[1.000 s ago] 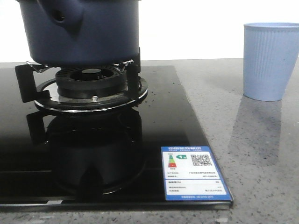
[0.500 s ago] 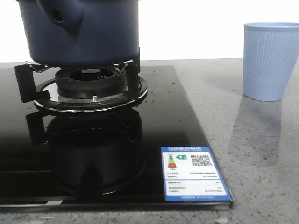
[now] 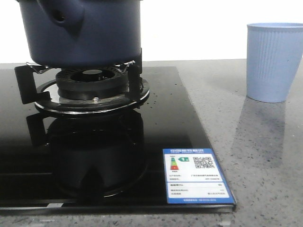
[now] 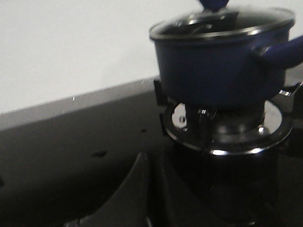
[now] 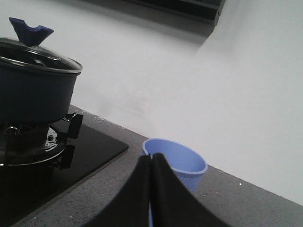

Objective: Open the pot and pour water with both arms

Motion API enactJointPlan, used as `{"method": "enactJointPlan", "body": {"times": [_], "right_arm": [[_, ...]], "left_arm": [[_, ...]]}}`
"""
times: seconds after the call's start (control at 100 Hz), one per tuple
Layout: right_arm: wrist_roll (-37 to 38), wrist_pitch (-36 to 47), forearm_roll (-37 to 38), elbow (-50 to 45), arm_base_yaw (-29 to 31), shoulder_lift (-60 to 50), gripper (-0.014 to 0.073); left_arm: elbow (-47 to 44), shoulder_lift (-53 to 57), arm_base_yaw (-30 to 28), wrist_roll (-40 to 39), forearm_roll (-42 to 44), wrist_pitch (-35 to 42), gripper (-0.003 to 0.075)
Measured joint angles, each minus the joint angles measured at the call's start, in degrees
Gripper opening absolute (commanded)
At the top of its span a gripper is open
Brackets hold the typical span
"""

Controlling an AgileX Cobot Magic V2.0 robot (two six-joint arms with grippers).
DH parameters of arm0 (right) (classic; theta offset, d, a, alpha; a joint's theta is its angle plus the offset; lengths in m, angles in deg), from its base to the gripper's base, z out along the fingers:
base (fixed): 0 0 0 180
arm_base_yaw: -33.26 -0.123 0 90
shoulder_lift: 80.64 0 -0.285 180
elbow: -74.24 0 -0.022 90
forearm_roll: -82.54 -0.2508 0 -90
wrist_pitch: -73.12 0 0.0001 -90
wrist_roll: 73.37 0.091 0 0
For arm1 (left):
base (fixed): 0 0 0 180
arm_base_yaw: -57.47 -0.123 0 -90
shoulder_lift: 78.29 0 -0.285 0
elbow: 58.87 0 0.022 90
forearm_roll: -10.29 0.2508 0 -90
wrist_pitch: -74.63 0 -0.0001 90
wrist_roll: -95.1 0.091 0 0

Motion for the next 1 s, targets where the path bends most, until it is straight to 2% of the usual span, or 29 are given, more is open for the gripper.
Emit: {"method": "enactJointPlan", "body": {"times": [0.04, 0.1, 0.23, 0.39, 0.53, 0.75, 1.0], "right_arm": [[0.1, 0.0, 0.0, 0.0, 0.0, 0.0, -0.0066], [0.1, 0.0, 0.0, 0.0, 0.0, 0.0, -0.0066], [0.1, 0.0, 0.0, 0.0, 0.0, 0.0, -0.0066], [0.1, 0.1, 0.0, 0.0, 0.0, 0.0, -0.0066], [0.1, 0.1, 0.0, 0.0, 0.0, 0.0, -0.0066], [0.1, 0.1, 0.0, 0.0, 0.0, 0.0, -0.0066], [0.1, 0.1, 0.0, 0.0, 0.0, 0.0, -0.0066]], "left_arm": [[-0.2, 1.0, 0.0, -10.0, 10.0, -0.2, -0.0019], [-1.2, 3.1, 0.0, -17.7, 19.2, 1.0, -0.0019], [-5.6, 8.5, -0.5, -27.0, 28.9, 7.2, -0.0019], [-11.7, 11.0, -2.7, -43.3, 40.4, 9.1, -0.0019], [-11.8, 11.0, -4.4, -47.0, 40.6, 8.7, -0.0019], [-11.8, 11.0, -6.5, -47.8, 40.5, -1.3, -0.0019], [-11.8, 11.0, -6.6, -47.9, 40.6, -1.7, -0.0019]]}}
